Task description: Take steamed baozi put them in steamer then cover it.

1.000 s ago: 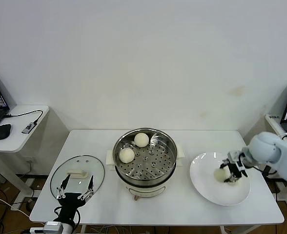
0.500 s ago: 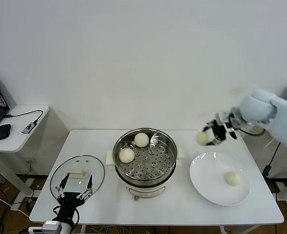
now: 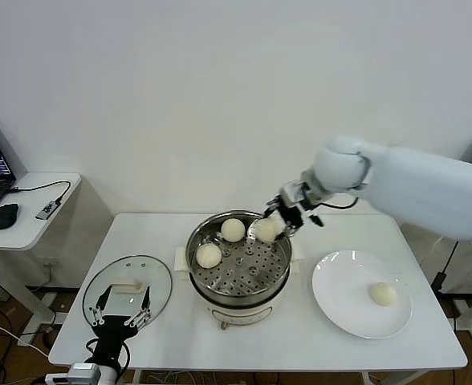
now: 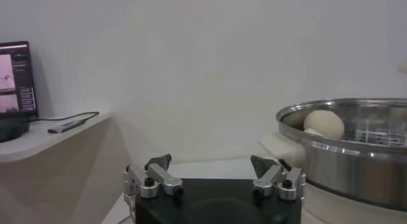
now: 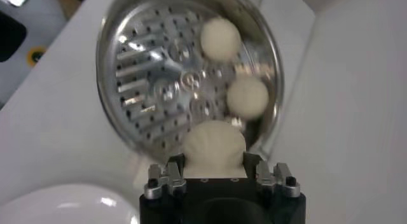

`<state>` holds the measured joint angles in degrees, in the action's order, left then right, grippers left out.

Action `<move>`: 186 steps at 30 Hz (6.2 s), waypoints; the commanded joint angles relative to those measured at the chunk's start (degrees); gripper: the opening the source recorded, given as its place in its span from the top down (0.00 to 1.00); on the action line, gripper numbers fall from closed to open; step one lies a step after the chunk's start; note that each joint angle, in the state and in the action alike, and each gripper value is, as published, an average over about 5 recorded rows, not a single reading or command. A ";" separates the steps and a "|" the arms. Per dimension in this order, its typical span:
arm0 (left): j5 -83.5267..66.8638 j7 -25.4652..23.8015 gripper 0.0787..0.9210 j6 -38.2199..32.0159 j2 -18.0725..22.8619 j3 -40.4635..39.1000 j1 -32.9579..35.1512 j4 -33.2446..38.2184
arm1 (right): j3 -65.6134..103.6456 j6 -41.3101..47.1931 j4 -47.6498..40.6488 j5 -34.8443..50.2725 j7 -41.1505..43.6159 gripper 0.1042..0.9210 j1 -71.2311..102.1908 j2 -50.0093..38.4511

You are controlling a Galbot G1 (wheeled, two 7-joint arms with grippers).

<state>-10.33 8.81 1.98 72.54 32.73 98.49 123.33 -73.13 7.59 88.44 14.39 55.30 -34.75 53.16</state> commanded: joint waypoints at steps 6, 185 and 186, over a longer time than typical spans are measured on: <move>-0.16 0.03 0.12 -0.06 0.33 0.26 0.10 0.08 | -3.50 -14.76 -4.85 -8.25 -0.65 0.42 2.68 14.62; 0.71 0.02 0.12 0.27 -1.34 -1.39 -0.57 -0.05 | 1.86 21.91 7.55 12.23 -4.44 0.36 -6.43 -17.57; 0.71 0.02 0.12 0.27 -1.33 -1.33 -0.51 0.00 | 1.50 22.66 7.55 13.36 -5.05 0.36 -6.56 -16.02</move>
<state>-9.62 8.82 2.22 71.18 31.35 97.91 123.26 -58.18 22.67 91.15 12.24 54.39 -22.90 28.52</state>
